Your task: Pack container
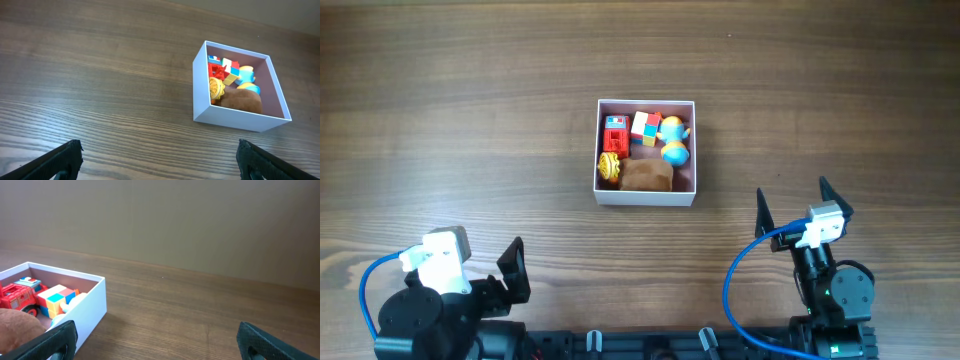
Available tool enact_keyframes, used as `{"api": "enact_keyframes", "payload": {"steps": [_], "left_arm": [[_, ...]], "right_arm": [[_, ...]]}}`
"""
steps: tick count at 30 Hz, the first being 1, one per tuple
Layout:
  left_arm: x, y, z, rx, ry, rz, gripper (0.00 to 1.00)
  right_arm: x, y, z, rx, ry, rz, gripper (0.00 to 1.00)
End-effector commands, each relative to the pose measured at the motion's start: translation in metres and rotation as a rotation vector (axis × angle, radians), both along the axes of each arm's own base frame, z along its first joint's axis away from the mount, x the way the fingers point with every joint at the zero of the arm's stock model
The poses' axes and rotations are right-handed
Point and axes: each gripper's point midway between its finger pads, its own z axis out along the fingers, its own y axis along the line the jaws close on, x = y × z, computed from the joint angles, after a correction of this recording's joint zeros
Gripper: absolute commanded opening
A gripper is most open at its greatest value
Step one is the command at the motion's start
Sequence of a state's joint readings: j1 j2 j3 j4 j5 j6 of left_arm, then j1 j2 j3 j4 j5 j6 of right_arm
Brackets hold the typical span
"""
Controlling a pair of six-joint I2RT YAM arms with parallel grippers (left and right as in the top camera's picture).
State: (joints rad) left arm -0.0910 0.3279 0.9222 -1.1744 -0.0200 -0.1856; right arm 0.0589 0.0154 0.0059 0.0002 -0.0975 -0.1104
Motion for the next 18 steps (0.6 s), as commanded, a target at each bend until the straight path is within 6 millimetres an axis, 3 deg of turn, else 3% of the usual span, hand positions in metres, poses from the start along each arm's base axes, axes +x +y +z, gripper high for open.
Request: {"api": "enact_keyframes", "payload": {"steps": [1,7,9,11,13,18], "left_arm": [[0.000,-0.002,-0.001,-0.005,-0.002,-0.008,1.00],[-0.004,0.000,-0.003,-0.006,0.001,-0.001,1.00],[0.001,0.001,0.002,-0.034,-0.069,0.025,1.00],[0.006,0.001,-0.005,-0.049,-0.137,0.035,1.00],[0.015,0.002,-0.019,-0.049,-0.200,0.036,1.00],[0.067,0.006,-0.038,-0.044,-0.427,0.044,1.00]], "right_arm": [[-0.001,0.001,0.004,0.008,-0.015,0.006,1.00],[-0.001,0.001,0.004,0.008,-0.015,0.006,1.00],[-0.001,0.001,0.004,0.008,-0.015,0.006,1.00],[-0.001,0.001,0.004,0.008,-0.015,0.006,1.00],[-0.001,0.001,0.004,0.007,-0.015,0.006,1.00],[-0.001,0.001,0.004,0.007,-0.015,0.006,1.00]]}}
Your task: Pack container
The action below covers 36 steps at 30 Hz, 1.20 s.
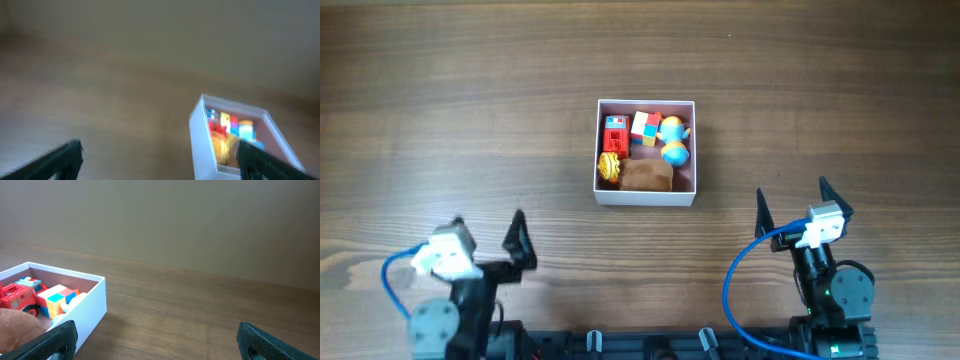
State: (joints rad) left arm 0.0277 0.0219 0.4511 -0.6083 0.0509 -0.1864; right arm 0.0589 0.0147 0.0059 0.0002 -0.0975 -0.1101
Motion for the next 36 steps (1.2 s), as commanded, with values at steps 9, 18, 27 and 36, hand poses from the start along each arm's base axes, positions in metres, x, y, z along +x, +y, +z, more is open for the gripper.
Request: {"api": "enact_keyframes", "payload": {"steps": [9,18,27,36], "left_arm": [[0.050,-0.008,-0.068,0.200,-0.144,-0.084,1.00],[0.049,-0.022,-0.073,0.191,-0.131,-0.141,1.00],[0.049,-0.022,-0.073,0.191,-0.129,-0.141,1.00],[0.049,-0.022,-0.073,0.191,-0.129,-0.141,1.00]], "right_arm": [[-0.001,0.001,0.003,0.007,-0.014,0.006,1.00],[-0.001,0.001,0.003,0.007,-0.014,0.006,1.00],[-0.001,0.001,0.003,0.007,-0.014,0.006,1.00],[-0.001,0.001,0.003,0.007,-0.014,0.006,1.00]]}}
